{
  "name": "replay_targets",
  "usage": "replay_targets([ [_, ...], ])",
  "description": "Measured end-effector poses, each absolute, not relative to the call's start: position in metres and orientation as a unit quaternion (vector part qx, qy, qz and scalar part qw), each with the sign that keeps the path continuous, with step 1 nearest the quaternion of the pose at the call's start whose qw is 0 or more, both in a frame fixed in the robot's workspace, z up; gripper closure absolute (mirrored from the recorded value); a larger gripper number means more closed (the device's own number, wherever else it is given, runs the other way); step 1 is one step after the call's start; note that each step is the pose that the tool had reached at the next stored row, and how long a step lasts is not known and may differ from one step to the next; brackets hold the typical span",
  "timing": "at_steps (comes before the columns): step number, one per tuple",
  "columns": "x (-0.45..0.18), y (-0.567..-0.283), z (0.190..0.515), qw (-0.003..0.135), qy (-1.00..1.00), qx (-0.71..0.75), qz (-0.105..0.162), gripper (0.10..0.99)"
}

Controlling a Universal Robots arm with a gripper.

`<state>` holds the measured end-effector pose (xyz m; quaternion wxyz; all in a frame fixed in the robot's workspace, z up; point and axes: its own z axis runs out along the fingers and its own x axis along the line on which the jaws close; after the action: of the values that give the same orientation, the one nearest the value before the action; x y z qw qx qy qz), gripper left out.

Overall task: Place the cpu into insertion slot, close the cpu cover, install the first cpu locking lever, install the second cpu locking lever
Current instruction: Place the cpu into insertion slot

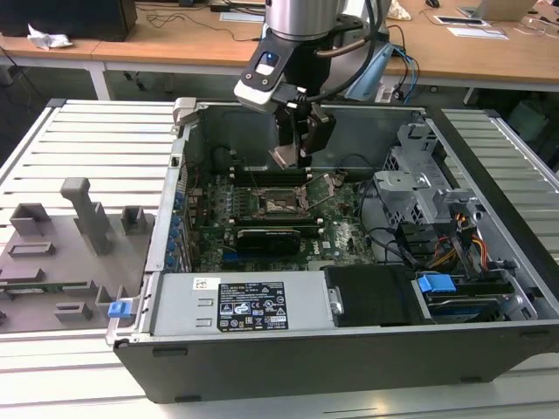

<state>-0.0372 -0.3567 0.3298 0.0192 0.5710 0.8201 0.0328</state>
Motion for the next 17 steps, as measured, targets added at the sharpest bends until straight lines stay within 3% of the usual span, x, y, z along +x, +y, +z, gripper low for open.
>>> replay_targets([
  [17,-0.037,-0.357,0.312,0.024,0.721,0.692,0.029,0.545],
])
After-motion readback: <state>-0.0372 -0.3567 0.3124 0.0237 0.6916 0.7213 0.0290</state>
